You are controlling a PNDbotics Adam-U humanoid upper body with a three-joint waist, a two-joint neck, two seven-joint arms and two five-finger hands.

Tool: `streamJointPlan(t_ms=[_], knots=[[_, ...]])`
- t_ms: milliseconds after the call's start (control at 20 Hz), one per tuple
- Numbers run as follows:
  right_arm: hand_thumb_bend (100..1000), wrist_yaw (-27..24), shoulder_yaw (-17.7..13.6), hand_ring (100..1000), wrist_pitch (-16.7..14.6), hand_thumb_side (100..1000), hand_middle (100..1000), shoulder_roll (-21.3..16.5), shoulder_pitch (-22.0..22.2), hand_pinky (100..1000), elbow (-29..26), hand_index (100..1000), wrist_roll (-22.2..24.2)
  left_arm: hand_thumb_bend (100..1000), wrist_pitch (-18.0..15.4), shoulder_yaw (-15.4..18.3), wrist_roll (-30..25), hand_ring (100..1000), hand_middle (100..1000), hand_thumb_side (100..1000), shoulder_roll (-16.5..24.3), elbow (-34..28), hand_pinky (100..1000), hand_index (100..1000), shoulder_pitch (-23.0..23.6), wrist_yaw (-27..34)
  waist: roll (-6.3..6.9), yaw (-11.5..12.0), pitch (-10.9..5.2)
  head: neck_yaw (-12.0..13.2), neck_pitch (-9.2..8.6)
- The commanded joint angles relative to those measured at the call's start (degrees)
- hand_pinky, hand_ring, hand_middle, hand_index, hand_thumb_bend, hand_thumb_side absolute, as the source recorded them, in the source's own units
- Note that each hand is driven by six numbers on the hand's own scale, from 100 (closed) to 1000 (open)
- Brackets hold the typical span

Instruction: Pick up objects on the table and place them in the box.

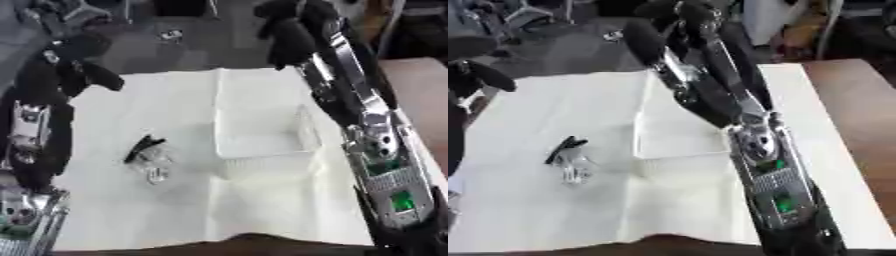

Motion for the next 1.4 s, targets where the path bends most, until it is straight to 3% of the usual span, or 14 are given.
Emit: streamJointPlan(t_ms=[50,550,750,1000,1300,1400], knots=[[652,0.2,0.0,430,0.0,1000,545,-0.3,-0.4,380,-0.4,747,0.2,228,0.0,0.5,0.1,529,706,1000,0.9,-1.1,507,729,-0.4,0.0,0.00,0.1,-0.67,0.2,-0.69],[654,0.1,-0.1,430,0.0,1000,545,-0.3,-0.4,379,-0.4,748,0.3,230,-0.1,0.5,-0.4,549,731,1000,1.1,-1.1,542,753,-0.4,-0.4,-0.04,-0.4,-0.70,0.5,-0.96],[654,0.2,-0.4,429,0.4,1000,546,-0.3,-0.3,377,-0.4,750,0.2,219,-1.6,1.4,-8.6,612,788,1000,2.1,-1.1,657,833,-1.4,-5.5,-0.16,-1.0,-0.84,1.1,0.52],[642,0.4,-1.0,429,0.6,1000,546,-0.4,0.1,379,-0.4,751,-0.5,191,-3.5,2.9,-20.6,696,884,1000,9.1,-0.4,747,941,-4.3,-14.3,0.36,-1.5,-1.37,1.8,1.52],[645,0.4,-0.8,429,0.8,1000,546,-0.7,0.6,378,-0.4,752,-0.4,178,-6.9,1.9,-24.9,751,941,1000,18.8,6.1,802,1000,-8.7,-20.8,1.00,-1.8,-1.86,2.2,2.27],[646,0.4,-0.7,429,0.8,1000,546,-0.7,0.7,378,-0.4,752,-0.2,174,-8.3,1.1,-26.2,821,971,1000,21.3,8.8,872,1000,-10.3,-23.7,1.21,-2.0,-2.00,2.3,2.28]])
